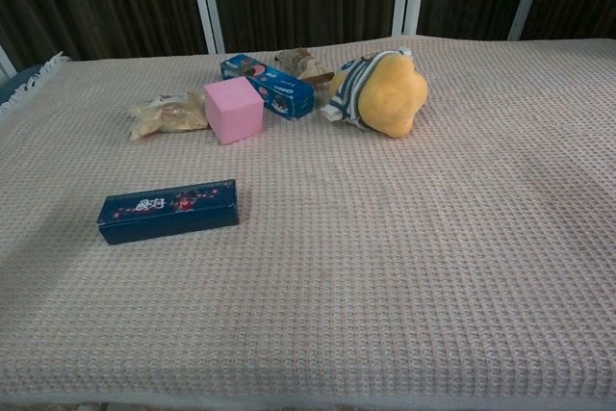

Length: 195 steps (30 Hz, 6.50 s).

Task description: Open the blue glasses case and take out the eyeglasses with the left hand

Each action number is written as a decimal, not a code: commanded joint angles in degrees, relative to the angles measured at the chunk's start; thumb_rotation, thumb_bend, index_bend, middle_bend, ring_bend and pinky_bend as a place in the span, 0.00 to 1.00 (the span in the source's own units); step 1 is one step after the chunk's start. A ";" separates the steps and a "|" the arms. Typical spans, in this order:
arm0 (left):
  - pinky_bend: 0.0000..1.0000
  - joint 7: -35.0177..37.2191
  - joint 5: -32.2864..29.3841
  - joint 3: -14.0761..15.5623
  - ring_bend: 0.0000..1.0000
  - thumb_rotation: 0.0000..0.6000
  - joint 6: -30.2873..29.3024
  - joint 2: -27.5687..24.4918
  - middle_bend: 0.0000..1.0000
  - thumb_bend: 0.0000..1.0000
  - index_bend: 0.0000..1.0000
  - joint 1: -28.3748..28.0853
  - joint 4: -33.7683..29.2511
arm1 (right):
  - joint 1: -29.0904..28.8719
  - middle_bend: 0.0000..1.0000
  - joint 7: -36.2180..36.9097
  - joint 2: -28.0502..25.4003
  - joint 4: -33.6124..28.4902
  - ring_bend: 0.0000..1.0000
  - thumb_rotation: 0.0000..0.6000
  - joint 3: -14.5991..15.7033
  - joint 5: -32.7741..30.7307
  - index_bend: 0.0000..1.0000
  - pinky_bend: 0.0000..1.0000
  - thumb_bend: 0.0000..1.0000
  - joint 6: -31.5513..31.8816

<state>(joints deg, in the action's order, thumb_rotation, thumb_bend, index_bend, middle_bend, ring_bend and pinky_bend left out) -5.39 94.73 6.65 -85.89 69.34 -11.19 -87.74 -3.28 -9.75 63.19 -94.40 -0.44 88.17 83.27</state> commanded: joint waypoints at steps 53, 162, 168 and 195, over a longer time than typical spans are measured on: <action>0.01 -14.88 -12.67 -15.61 0.00 1.00 19.52 37.31 0.00 0.34 0.34 -18.45 20.52 | -0.71 0.00 3.28 -1.21 -0.04 0.00 1.00 -0.49 -0.41 0.00 0.00 0.19 -0.65; 0.03 -10.39 -22.07 -21.72 0.00 1.00 21.06 34.09 0.07 0.38 0.19 -25.90 24.41 | -0.86 0.00 2.84 -1.28 -0.17 0.00 1.00 -0.78 -1.42 0.00 0.00 0.19 -1.10; 0.03 -8.07 -18.64 -15.80 0.00 1.00 19.64 23.93 0.07 0.41 0.33 -20.86 11.89 | -0.83 0.00 2.43 -1.05 -0.25 0.00 1.00 -0.72 -1.35 0.00 0.00 0.19 -1.05; 0.01 -10.49 -19.44 -10.01 0.00 1.00 22.99 19.94 0.05 0.57 0.34 -17.41 11.09 | -0.98 0.00 1.79 -0.55 -0.38 0.00 1.00 -0.41 -0.71 0.00 0.00 0.19 -1.07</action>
<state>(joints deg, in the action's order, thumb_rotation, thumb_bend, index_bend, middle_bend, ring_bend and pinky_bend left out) -15.69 75.46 -3.41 -63.05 89.21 -28.66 -76.79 -4.26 -7.96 62.64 -94.79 -0.85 87.46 82.20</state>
